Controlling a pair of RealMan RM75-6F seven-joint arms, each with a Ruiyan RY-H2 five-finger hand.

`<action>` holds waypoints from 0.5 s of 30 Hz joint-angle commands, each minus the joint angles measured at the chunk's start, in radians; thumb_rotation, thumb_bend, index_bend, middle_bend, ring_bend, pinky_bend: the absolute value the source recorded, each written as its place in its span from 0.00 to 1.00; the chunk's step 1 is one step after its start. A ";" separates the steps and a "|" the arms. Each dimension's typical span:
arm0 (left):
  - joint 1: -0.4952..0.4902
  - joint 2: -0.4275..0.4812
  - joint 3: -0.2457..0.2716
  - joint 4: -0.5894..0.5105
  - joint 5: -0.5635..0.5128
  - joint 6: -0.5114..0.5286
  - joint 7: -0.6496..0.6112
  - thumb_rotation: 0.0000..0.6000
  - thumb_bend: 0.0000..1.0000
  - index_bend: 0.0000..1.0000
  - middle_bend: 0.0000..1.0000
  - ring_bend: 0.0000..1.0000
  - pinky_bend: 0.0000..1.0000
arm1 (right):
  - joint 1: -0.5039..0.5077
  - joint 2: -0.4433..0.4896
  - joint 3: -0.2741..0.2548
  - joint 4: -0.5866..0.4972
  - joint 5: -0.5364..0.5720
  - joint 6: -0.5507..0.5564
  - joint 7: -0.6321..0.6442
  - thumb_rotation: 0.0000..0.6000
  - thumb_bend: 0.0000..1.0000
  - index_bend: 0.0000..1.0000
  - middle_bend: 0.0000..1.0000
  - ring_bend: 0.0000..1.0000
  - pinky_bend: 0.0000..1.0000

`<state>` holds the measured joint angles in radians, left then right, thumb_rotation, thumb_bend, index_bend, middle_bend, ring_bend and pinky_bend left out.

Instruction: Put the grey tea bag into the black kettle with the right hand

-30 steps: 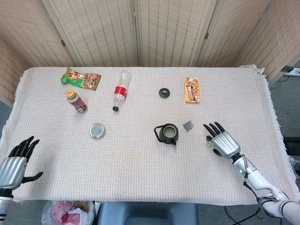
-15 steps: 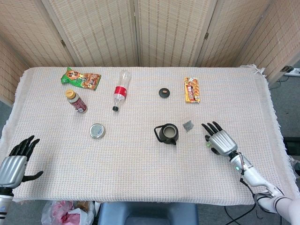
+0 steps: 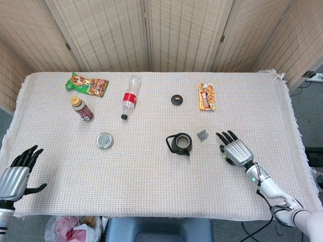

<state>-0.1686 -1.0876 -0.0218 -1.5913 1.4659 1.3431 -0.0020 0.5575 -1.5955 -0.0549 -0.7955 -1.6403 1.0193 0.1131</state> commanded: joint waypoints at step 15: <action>-0.006 -0.002 0.000 0.010 0.002 -0.005 -0.015 1.00 0.19 0.00 0.00 0.00 0.16 | 0.007 -0.010 -0.004 0.013 0.011 0.002 0.011 1.00 0.23 0.57 0.04 0.00 0.00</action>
<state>-0.1746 -1.0892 -0.0213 -1.5818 1.4685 1.3382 -0.0171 0.5647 -1.6057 -0.0605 -0.7813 -1.6301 1.0184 0.1234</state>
